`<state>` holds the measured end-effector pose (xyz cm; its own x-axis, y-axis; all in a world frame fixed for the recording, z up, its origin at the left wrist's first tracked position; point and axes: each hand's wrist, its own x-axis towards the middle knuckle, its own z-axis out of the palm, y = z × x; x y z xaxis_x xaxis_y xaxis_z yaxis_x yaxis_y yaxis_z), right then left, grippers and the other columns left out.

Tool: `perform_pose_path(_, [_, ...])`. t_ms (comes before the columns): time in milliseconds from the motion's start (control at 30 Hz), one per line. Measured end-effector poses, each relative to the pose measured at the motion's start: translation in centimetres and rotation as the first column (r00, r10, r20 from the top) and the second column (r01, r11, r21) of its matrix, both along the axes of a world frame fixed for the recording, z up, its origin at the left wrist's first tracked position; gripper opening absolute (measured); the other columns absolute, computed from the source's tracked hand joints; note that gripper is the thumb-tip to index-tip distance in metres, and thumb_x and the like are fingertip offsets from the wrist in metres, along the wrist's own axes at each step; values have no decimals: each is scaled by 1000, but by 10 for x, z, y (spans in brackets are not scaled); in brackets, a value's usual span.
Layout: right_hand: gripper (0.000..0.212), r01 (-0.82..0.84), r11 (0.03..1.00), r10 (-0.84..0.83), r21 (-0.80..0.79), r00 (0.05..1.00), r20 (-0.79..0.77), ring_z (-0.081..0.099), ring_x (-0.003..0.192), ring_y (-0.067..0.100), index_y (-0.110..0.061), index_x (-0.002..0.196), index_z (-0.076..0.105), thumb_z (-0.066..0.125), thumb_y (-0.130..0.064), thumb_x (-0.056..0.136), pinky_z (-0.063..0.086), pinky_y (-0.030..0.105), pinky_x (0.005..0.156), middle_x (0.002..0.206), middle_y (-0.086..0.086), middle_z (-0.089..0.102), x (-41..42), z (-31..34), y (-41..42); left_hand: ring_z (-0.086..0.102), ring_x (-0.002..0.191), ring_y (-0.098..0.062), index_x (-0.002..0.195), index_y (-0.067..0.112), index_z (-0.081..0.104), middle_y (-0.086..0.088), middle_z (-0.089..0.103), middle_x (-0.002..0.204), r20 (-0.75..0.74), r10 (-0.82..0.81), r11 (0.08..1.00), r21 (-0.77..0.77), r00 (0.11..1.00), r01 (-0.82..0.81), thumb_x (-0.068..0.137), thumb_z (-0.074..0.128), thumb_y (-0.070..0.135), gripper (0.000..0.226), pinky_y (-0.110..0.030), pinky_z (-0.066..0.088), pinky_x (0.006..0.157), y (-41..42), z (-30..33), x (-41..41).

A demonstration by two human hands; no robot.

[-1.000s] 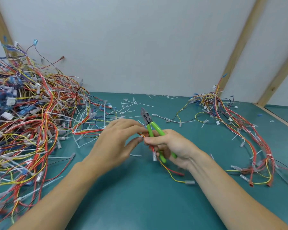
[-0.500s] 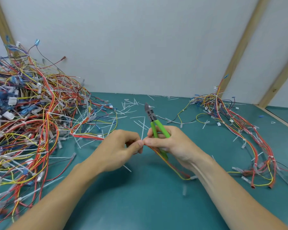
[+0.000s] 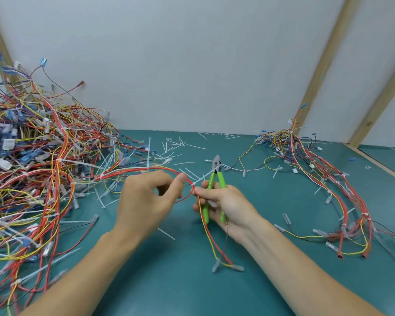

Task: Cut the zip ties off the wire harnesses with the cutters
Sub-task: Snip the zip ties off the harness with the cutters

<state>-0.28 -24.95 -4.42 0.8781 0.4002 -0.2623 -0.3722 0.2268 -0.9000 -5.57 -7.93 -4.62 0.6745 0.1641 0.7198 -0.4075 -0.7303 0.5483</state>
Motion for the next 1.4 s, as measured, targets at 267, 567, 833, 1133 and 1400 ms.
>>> perform_pose_path(267, [21, -16, 978, 52, 208, 984, -169, 59, 53, 13, -7, 103, 56, 68, 6, 91, 62, 33, 64, 78, 12, 70, -12, -6, 11, 55, 56, 1, 86, 15, 79, 12, 68, 64, -323, -328, 769, -637, 888, 53, 85, 74, 36, 22, -8, 40, 53, -7, -7, 7])
perform_pose_path(567, [17, -8, 993, 24, 117, 991, -133, 64, 60, 15, -4, 105, 57, 69, 1, 93, 64, 38, 71, 80, 11, 71, -16, -4, 11, 58, 63, -8, 77, 13, 75, 2, 68, 71, -408, -408, 719, -695, 817, 12, 84, 73, 43, 30, -18, 40, 51, -2, -11, 8])
perform_pose_path(833, [36, 318, 935, -287, -157, 939, 189, 67, 71, 15, -16, 100, 65, 55, -50, 102, 62, 42, 74, 92, 5, 71, -3, 3, 4, 65, 55, -13, 88, 7, 65, -3, 76, 80, -323, -363, 693, -720, 874, 21, 97, 64, 27, 22, -22, 46, 46, -1, -9, 8])
perform_pose_path(1133, [47, 192, 937, 6, -293, 827, 562, 64, 60, 20, -24, 89, 70, 55, -68, 81, 53, 37, 49, 73, 0, 68, -11, 7, -6, 68, 63, -15, 93, 1, 64, -4, 74, 78, -218, -416, 616, -782, 883, 97, 97, 61, 12, 12, -26, 60, 61, 6, -9, 10])
perform_pose_path(1400, [37, 55, 868, 259, -493, 797, 546, 72, 77, 16, -30, 93, 73, 59, -62, 84, 55, 38, 70, 89, 0, 74, -7, 2, -12, 69, 64, -16, 95, -2, 60, -14, 66, 85, -154, -371, 611, -783, 916, 116, 97, 62, 8, 10, -25, 59, 63, 6, -2, 9])
